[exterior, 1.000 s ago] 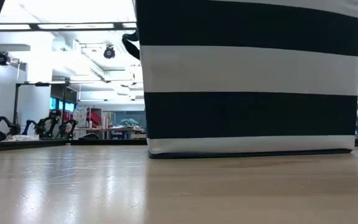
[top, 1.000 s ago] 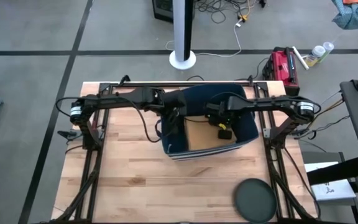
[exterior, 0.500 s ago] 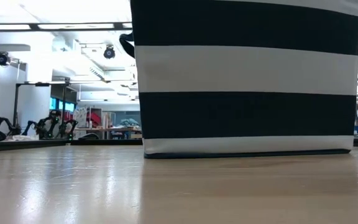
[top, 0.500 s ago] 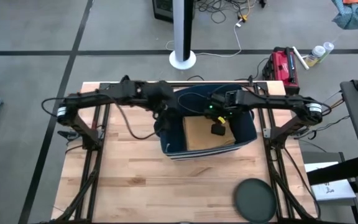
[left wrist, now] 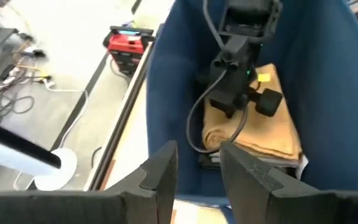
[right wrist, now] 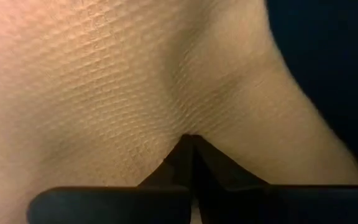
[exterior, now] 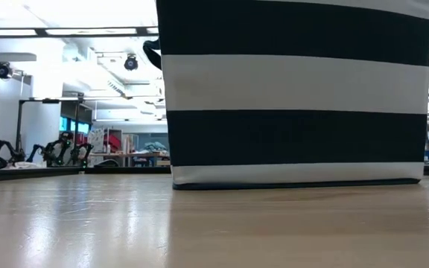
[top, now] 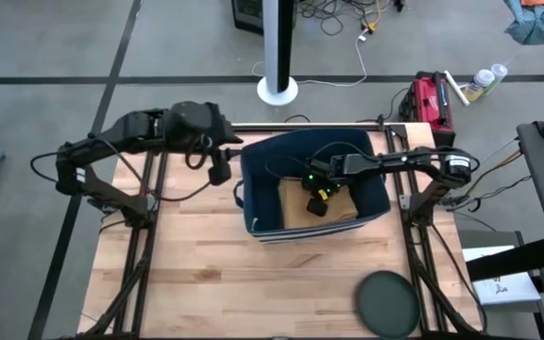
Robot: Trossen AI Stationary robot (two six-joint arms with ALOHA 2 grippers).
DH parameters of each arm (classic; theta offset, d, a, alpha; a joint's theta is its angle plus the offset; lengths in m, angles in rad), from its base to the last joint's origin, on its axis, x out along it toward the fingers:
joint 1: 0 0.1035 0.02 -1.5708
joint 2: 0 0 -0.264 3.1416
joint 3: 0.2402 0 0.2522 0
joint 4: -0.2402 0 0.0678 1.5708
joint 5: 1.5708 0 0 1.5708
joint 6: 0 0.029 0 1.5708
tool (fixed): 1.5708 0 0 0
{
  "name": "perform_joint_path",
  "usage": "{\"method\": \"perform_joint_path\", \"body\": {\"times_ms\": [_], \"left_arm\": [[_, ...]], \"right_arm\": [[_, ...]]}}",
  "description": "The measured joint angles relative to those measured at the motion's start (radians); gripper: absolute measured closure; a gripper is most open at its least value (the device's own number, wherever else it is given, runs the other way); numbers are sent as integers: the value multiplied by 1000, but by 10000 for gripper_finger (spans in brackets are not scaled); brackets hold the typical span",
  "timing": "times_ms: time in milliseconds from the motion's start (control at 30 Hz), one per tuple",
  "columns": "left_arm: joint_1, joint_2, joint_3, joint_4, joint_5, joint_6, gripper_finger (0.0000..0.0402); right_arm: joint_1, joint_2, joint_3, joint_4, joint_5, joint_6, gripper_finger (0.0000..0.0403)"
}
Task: Fold kitchen towel into neat rectangle
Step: Put the stacked towels into the blue laundry bin
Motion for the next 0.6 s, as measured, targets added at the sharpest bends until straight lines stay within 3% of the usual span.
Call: {"method": "perform_joint_path", "body": {"times_ms": [133,367,600], "left_arm": [[2,-23,0,-36,-49,-14,287],[2,-44,0,-59,-125,-18,287],[11,-35,-1,-60,-127,-5,287]], "right_arm": [[0,-8,14,-12,0,40,403],[26,-98,71,83,1,259,403],[65,-29,56,294,-1,293,403]]}}
